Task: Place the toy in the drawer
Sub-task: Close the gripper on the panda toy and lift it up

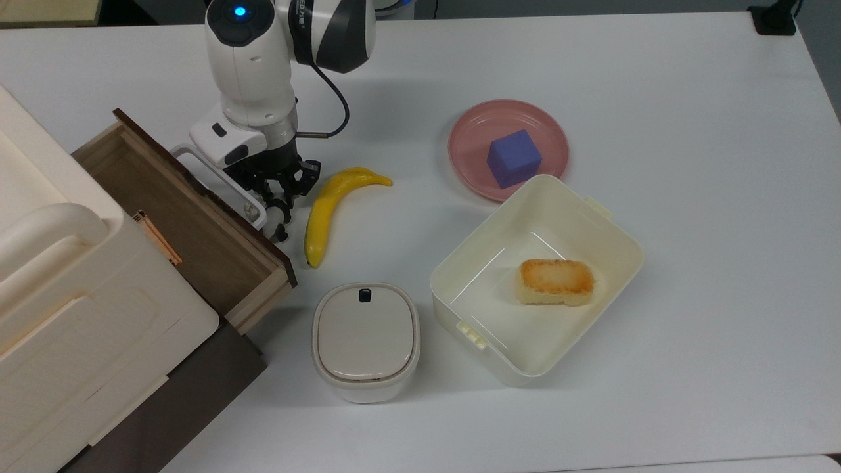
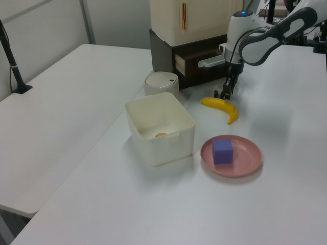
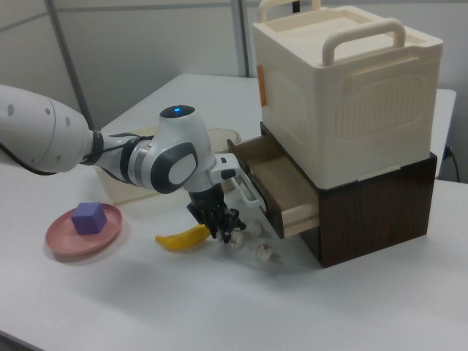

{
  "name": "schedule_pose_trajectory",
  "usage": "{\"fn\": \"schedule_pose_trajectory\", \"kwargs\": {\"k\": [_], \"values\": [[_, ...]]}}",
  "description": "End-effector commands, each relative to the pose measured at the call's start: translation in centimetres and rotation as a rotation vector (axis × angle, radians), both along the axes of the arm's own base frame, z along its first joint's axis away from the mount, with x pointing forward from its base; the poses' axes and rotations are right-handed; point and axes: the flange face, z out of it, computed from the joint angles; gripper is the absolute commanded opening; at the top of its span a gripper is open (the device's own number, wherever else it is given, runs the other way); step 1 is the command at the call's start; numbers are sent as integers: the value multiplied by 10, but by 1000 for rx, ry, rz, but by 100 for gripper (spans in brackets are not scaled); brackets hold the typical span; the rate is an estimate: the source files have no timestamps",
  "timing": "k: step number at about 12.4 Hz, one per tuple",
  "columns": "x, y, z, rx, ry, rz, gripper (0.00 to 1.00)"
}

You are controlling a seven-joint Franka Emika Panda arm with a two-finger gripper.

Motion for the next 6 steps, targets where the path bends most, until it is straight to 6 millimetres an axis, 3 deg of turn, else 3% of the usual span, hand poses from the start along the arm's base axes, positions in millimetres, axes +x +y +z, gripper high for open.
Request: {"fn": "schedule_pose_trajectory", "kwargs": {"k": [1, 2, 6], "values": [[0, 5, 30, -8, -48, 16, 0], [-1, 5, 39, -8, -50, 18, 0], [-3, 23, 110, 7, 42, 44, 0]]}}
